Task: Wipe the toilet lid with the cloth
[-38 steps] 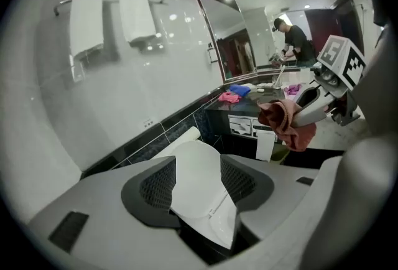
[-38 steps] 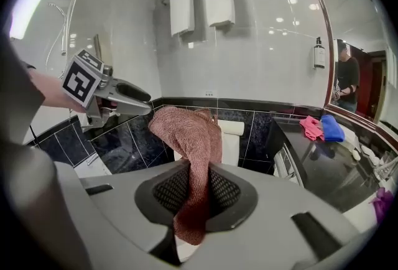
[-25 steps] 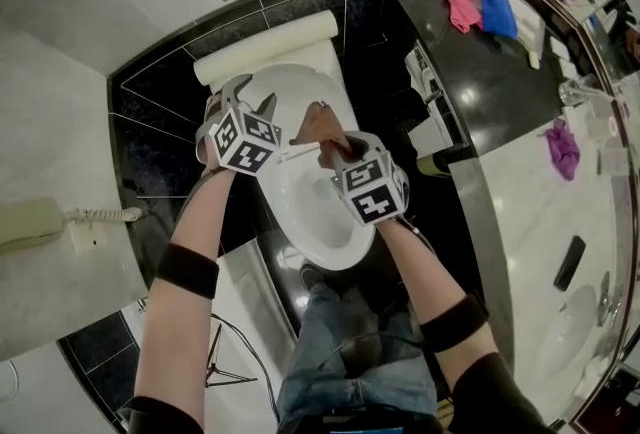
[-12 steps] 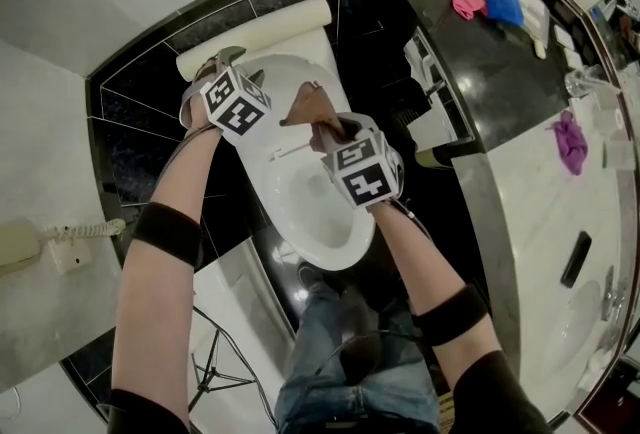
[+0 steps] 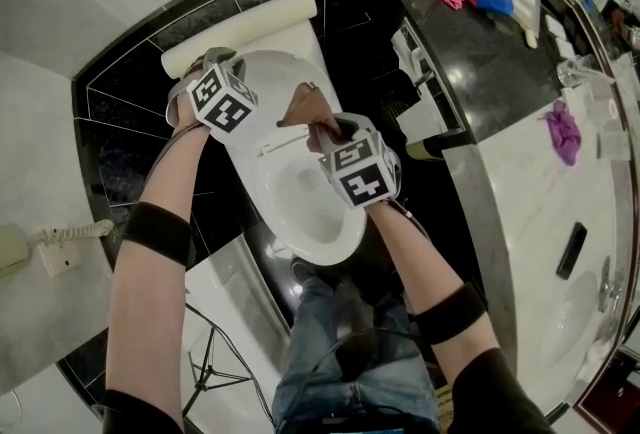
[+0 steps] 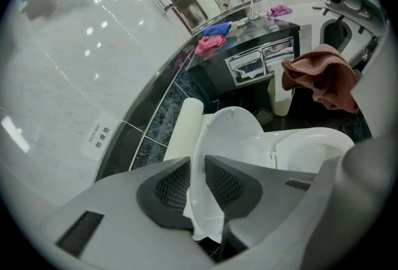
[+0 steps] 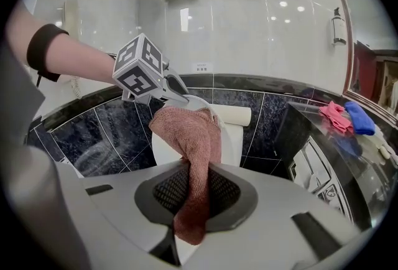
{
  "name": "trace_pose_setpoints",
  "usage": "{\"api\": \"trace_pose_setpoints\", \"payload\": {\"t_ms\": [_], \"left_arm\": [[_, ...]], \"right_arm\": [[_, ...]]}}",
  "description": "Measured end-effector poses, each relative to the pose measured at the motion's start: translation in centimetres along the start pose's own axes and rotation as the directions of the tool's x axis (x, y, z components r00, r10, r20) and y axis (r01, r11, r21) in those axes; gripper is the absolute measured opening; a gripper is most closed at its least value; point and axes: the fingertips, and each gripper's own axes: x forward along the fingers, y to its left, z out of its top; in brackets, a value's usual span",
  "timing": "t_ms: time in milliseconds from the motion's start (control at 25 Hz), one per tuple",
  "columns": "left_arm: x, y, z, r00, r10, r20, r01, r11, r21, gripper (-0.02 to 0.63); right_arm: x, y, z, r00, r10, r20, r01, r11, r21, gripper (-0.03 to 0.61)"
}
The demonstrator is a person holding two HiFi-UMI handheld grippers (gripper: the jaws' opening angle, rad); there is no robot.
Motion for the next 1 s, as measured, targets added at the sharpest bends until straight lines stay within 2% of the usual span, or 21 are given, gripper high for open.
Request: {"api": "trace_pose_setpoints", "payload": {"t_ms": [480,760,1000], "left_arm": [[-5.4,-5.4,0.8,0.997,0.08,0.009,-0.08,0.997,-0.015,0.071],[-10.3,-11.9,1.1,0.987,0.159,0.014,-0.158,0.987,-0.028,0.064],[-13.9,-19.0,0.9,0.974,0.228,0.001,-0.227,0.97,-0.09,0.066]], "right_arm": [[-4.5,-0.1,-3.1,1.0,0.021,-0.012,-0.021,1.0,0.017,0.081],[-7.8,0.1,-5.6,0.998,0.056,-0.003,-0.056,0.998,-0.005,0.081],[-10.6,0.0,-10.0,0.996,0.085,-0.02,-0.086,0.996,-0.017,0.081]]}}
